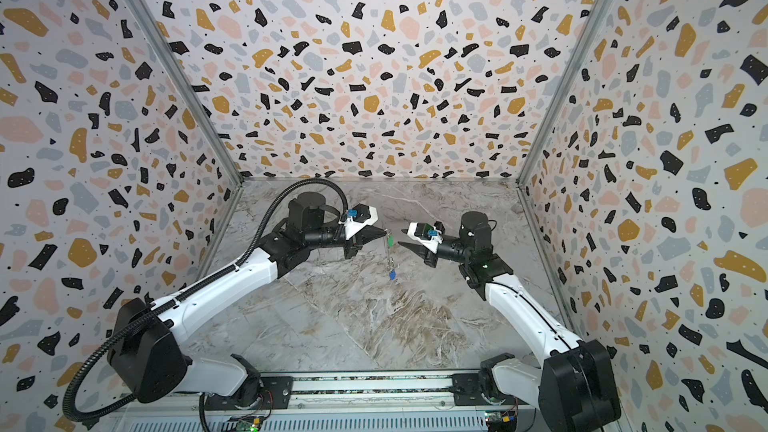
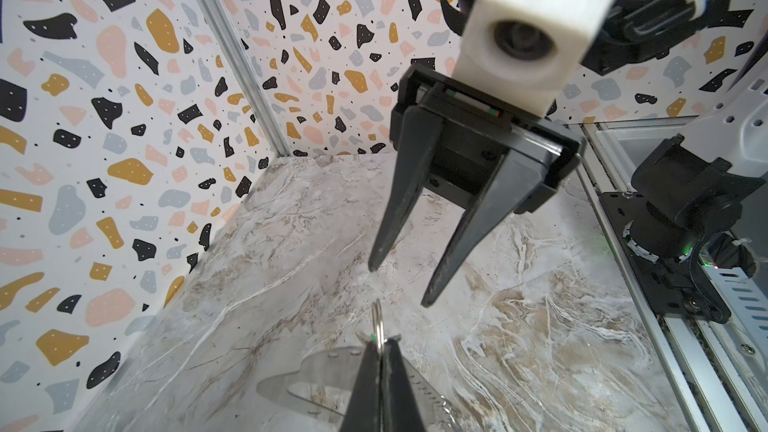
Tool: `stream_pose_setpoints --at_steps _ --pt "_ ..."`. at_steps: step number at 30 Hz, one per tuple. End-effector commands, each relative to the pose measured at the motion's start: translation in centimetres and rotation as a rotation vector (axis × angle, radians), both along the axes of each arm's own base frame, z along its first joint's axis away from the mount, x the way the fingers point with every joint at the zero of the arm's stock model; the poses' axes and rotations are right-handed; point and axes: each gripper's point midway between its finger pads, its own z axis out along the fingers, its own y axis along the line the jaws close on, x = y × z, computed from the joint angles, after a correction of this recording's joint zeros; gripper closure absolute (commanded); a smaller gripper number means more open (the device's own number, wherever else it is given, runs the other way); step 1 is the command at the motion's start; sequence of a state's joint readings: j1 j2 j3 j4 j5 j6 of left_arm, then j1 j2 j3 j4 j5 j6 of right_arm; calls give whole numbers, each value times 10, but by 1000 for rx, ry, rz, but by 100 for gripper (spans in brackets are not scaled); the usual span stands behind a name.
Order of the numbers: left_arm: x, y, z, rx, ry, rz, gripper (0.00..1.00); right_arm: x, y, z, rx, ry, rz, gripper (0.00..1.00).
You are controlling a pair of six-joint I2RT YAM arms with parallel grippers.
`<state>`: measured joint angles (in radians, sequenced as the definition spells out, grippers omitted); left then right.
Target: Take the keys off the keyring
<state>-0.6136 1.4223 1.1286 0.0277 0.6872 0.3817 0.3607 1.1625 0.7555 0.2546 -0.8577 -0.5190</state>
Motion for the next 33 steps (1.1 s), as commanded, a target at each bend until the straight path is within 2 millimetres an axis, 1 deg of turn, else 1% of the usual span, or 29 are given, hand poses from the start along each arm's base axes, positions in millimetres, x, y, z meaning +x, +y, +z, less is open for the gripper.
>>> stream_pose_setpoints --at_steps 1,4,6,9,13,20,22,33 --pt "4 -4 15 -26 -8 21 100 -2 7 9 17 -25 -10 71" --pt "6 -5 16 -23 -16 38 100 3 8 14 57 -14 -32 76" --pt "6 -6 16 -22 -21 48 100 1 10 17 86 -11 -23 78" --pt "7 -8 17 -24 -27 69 100 0 13 15 91 9 -8 79" --pt "9 -8 19 -28 -38 93 100 1 15 10 85 35 2 79" --pt "13 -8 21 -39 -46 127 100 3 18 6 81 62 -1 80" --pt "13 -8 21 -41 -45 128 100 4 18 5 78 61 -4 78" --pt "14 -11 19 -43 -35 133 100 16 21 9 84 51 -62 79"
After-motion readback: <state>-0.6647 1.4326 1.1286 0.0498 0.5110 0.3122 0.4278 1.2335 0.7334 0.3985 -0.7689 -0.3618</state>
